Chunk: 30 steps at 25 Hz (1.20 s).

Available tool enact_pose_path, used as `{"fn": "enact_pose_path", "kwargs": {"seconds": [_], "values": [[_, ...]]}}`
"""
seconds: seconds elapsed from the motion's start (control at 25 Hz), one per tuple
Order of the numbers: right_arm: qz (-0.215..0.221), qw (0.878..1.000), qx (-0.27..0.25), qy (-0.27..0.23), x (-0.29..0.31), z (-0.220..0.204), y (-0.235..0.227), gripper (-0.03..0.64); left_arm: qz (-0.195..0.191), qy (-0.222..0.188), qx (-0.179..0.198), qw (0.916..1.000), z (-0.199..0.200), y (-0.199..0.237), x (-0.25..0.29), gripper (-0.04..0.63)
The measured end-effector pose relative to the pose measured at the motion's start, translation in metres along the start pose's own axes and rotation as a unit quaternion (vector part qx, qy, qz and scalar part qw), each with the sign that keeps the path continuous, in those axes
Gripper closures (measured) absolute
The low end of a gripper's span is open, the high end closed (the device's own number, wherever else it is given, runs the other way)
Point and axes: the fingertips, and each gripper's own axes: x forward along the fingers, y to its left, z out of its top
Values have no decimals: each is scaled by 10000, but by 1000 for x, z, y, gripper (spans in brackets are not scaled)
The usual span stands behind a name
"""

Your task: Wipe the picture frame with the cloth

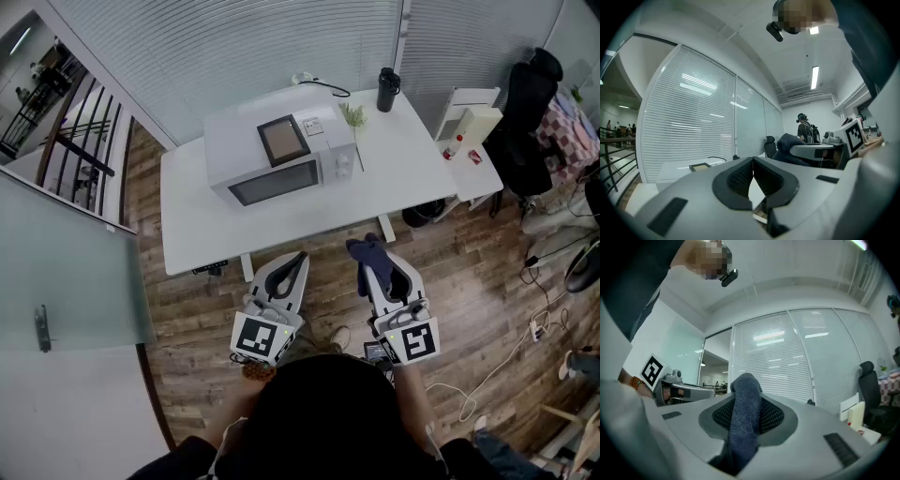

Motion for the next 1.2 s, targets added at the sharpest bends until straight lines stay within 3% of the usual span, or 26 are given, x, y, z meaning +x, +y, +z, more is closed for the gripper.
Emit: {"fn": "enact_pose_path", "kwargs": {"seconds": [0.2,0.36,0.52,0.72,0.84,0.92,1.0,1.2], "values": [[0,9998,-212,40,12,-2,2,526,-46,33,55,10000,-8,5,-4,588],[87,9999,-93,-29,32,-3,0,514,-91,255,186,9995,-21,26,2,573],[81,9999,-42,45,68,-6,-1,515,-94,566,207,9981,-41,73,17,409],[21,9995,-208,238,129,-10,-2,514,-287,741,144,9967,-58,146,48,376],[-104,9993,-238,277,169,-9,-6,514,-428,980,622,9923,-69,190,74,353],[-179,9990,-257,313,193,-11,-9,514,-607,1096,1102,9860,-74,213,92,351],[-336,9981,-278,426,215,-17,-13,515,-874,1086,1334,9812,-74,236,112,345],[-894,9931,-421,625,261,-24,-22,514,-2062,1116,991,9671,-83,278,158,231]]}}
